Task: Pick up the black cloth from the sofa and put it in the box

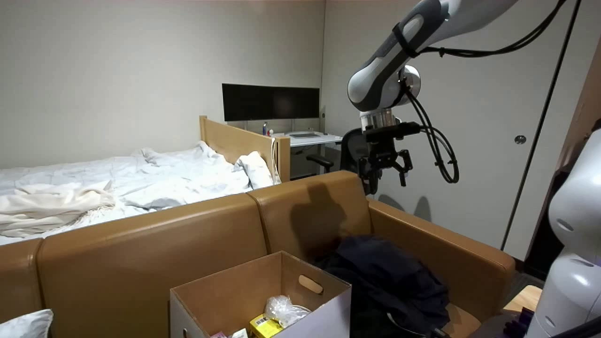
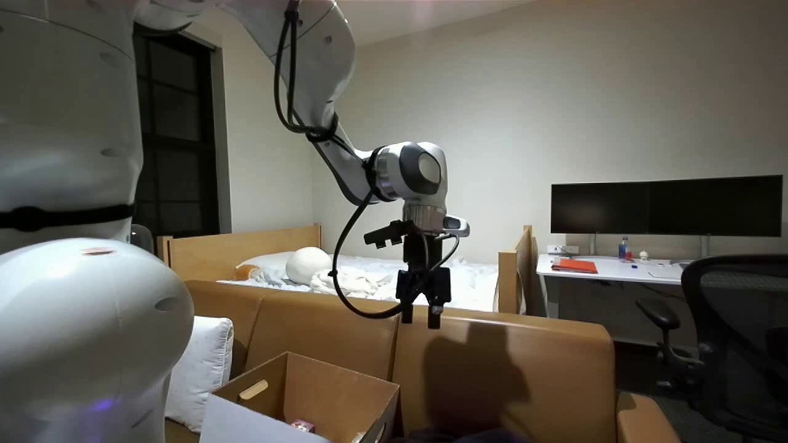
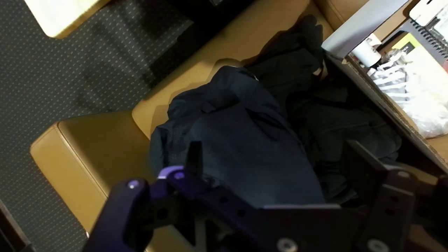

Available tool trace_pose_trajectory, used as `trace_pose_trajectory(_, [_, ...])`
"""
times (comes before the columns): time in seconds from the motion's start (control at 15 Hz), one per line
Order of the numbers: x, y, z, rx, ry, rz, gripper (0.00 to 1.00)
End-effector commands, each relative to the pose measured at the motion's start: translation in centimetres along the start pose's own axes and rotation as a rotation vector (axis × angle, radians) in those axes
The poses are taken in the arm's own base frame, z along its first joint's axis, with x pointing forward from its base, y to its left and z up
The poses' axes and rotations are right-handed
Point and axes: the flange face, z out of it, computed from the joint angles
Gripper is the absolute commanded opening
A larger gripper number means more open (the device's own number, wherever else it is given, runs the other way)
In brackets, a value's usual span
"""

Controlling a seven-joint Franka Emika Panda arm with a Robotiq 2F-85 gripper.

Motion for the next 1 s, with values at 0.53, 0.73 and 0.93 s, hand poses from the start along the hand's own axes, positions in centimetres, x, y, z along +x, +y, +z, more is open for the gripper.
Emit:
trace_pose_trajectory(0.53, [0.1, -1.6, -0.4, 0.045, -0.019, -0.018, 1.0])
trace_pose_trajectory(0.73, [2.5, -1.7, 0.4, 0.024, 0.013, 0.057, 1.0])
trace_pose_trajectory(0.93, [5.9, -1.0, 1.4, 0.026, 0.073, 0.109, 1.0])
